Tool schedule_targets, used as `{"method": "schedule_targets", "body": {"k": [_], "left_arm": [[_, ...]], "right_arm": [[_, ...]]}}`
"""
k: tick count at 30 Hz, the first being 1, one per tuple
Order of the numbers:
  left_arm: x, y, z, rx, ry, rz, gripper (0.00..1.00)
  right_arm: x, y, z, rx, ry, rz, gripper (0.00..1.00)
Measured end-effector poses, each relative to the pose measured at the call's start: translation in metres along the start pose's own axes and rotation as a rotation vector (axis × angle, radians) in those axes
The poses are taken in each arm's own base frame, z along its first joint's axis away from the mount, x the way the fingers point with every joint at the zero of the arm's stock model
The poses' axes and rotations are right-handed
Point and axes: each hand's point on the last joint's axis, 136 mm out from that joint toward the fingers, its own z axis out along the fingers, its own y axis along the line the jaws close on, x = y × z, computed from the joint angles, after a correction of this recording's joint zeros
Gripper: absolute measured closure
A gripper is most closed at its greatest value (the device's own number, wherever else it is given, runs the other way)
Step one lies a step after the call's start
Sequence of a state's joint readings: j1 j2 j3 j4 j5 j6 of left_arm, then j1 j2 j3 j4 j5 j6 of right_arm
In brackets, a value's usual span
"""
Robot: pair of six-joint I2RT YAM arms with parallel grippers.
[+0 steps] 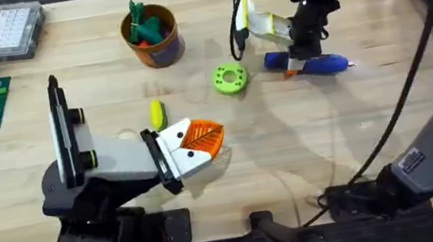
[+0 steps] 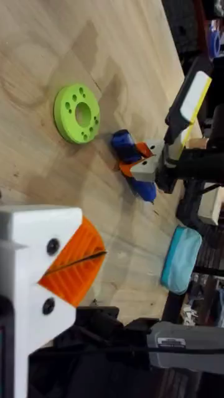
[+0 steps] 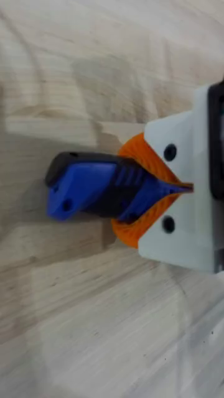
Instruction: Pick up the gripper from the table and insert it into the empty holder that is missing its gripper. Then pick up a screw, insert it into the mounting hole, and use the screwdriver to tighten it. Finally, clean up the table by picking up the vegetable and placing it into the bucket.
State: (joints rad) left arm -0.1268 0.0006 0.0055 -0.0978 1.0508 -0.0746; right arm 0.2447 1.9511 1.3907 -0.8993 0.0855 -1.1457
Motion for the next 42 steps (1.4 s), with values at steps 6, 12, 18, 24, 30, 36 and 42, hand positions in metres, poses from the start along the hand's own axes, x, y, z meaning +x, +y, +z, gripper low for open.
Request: {"method": "schedule_targets", "body": {"k": [6,12,18,24,30,36,42], "left_arm": [[0.0,0.0,0.0,0.0,0.0,0.0,0.997],[0.0,0.0,0.0,0.0,0.0,0.0,0.997],[0.0,0.0,0.0,0.0,0.0,0.0,0.997],[0.0,0.0,0.0,0.0,0.0,0.0,0.997],[0.0,0.0,0.0,0.0,0.0,0.0,0.997],[0.0,0.0,0.0,0.0,0.0,0.0,0.997],[0.0,0.0,0.0,0.0,0.0,0.007,0.484]], "right_arm": [[0.0,-0.002,-0.003,0.008,0.0,-0.006,0.308],[0.0,-0.002,-0.003,0.01,-0.001,-0.009,0.007],[0.002,0.003,-0.02,0.017,-0.004,-0.012,0.006],[-0.014,0.007,-0.088,0.168,-0.129,-0.032,0.006],[-0.05,0.008,-0.156,0.302,-0.381,0.031,0.006],[-0.058,0.024,-0.212,0.339,-0.568,0.244,0.005],[-0.036,0.071,-0.241,0.28,-0.609,0.378,0.005]]}}
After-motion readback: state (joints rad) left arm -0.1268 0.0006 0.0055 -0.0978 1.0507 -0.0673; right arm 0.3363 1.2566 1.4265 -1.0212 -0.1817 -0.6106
